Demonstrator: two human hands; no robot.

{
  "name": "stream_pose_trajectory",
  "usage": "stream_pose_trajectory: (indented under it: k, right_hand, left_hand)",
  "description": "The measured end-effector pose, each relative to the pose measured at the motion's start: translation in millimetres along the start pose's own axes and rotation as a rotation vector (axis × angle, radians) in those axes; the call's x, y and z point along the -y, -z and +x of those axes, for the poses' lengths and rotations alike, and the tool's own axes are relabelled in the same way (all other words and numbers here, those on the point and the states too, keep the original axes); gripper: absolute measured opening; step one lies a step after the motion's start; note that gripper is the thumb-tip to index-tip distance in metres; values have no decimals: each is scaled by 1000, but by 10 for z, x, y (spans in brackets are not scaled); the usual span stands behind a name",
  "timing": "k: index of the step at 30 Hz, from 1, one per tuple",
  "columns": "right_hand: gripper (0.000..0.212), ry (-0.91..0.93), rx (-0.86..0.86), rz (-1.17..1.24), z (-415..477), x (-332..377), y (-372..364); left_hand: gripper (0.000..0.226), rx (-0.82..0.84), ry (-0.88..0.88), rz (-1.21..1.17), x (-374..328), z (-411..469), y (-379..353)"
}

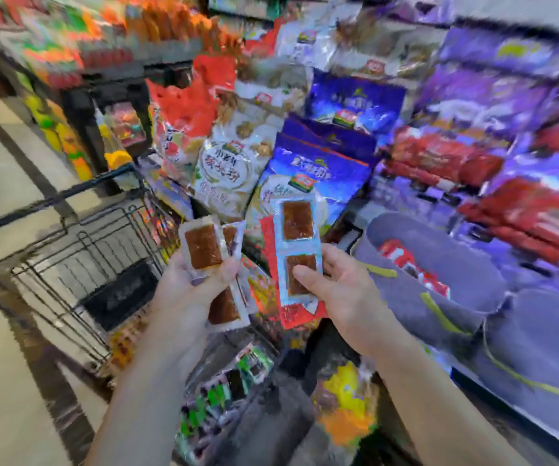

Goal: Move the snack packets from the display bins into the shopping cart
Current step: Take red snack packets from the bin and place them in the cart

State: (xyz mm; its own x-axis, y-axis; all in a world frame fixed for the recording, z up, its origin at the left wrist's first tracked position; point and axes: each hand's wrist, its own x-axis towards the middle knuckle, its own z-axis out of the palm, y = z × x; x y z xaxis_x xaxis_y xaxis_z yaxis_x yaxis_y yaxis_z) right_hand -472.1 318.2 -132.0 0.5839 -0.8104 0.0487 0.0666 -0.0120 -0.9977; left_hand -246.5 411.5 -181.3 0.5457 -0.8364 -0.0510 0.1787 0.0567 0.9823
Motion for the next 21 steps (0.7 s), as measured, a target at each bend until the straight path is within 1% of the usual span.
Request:
stream_pose_trajectory:
  k: [3,6,7,12,14,19,21]
  right_hand:
    - [24,35,-85,21,-184,60,496]
    - [25,62,-133,17,-334,88,1011]
    - [26,60,-157,15,-372,92,1179]
    - [19,21,-295,-20,-489,120,1971]
    - [17,-4,-331,-27,-507,122,2258]
    - [17,-73,-404,-63,-489,110,2786]
    - [16,-81,-443,-70,-425,85,2929]
  left_hand:
    - [58,67,-16,2,-102,13,-576]
    - [61,67,-45,-14,-213,-77,-1197]
    - [63,77,-36,-12,-246,-113,-1399]
    - [58,170,-27,-55,-300,-172,-2319]
    - [50,182,-36,-71,-272,-140,-2625]
    - [36,222,-6,26,-166,118,-3179]
    - [40,229,5,72,-110,273,-3321]
